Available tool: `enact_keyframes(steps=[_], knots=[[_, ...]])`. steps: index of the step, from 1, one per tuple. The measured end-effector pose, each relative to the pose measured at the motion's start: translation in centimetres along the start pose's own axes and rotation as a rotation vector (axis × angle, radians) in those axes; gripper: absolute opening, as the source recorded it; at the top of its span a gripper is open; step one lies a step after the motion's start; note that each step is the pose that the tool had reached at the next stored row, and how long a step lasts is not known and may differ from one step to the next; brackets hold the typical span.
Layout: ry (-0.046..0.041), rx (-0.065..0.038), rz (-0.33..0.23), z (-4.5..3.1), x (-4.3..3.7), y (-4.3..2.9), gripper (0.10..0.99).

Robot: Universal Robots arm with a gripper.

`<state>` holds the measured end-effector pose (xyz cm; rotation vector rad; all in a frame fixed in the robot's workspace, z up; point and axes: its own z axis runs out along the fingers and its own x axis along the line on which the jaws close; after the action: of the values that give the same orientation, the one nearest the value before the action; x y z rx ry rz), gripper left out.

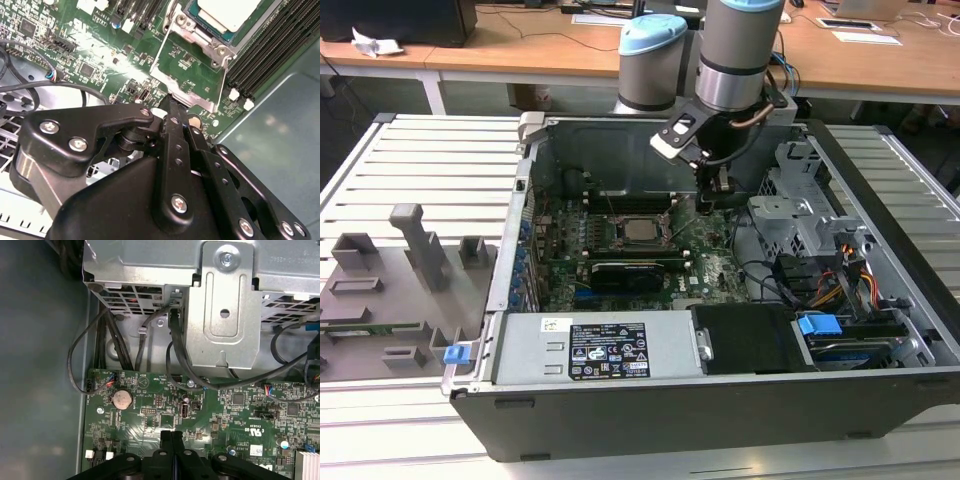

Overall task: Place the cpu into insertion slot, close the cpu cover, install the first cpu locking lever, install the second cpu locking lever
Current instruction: 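Close the cpu cover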

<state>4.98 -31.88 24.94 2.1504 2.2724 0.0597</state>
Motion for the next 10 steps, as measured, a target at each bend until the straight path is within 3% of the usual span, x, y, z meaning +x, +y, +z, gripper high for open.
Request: enact_keyframes(steps=[10], knots=[[0.0001, 0.0, 0.0, 0.0, 0.06, -1.0, 0.106]])
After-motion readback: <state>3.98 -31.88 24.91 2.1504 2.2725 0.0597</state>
